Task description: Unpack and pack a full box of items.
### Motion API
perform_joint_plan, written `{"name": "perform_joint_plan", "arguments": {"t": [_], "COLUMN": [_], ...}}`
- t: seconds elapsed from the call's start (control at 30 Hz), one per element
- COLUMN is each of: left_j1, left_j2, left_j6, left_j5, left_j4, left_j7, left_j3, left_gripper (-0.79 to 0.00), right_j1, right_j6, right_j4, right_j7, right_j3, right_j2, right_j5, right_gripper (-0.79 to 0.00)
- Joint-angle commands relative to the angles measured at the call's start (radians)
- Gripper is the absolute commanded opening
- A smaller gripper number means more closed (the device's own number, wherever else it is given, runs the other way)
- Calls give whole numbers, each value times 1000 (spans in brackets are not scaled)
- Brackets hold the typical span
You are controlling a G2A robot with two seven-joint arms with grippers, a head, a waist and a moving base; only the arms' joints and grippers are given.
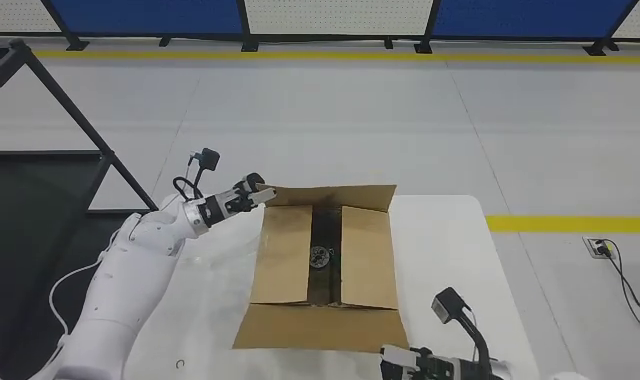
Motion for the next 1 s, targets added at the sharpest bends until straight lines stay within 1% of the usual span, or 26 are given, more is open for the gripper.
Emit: {"name": "perform_joint_plan", "arguments": {"t": [0.0, 0.2, 0.33, 0.43, 0.47, 0.57, 0.77, 0.97], "left_j1": [5, 18, 35, 43, 47, 44, 46, 55], "left_j2": [7, 29, 41, 53, 55, 62, 66, 85], "left_j6": [-3, -3, 1, 28, 38, 76, 115, 153], "left_j5": [3, 4, -40, -44, -52, -77, -118, -158], "left_j4": [-20, -79, -134, -177, -189, -207, -246, -299], "left_j7": [-18, -70, -131, -158, -168, -206, -245, -283], "left_j3": [-4, -19, -21, -7, -1, 15, 59, 116], "left_gripper": [0, 0, 0, 0, 0, 0, 0, 0], "right_j1": [4, 57, 93, 111, 115, 148, 198, 237], "right_j6": [-24, -14, -15, -42, -47, -52, -46, -53], "right_j4": [-17, -35, -36, -35, -28, 7, 74, 135], "right_j7": [-76, -170, -230, -335, -348, -376, -433, -475], "right_j3": [-8, -70, -96, -108, -122, -139, -165, -184], "right_j2": [-1, -4, -6, -8, -10, -13, -17, -22], "right_j5": [-38, -73, -102, -174, -175, -169, -176, -169], "right_gripper": [0, 0, 0, 0, 0, 0, 0, 0]}}
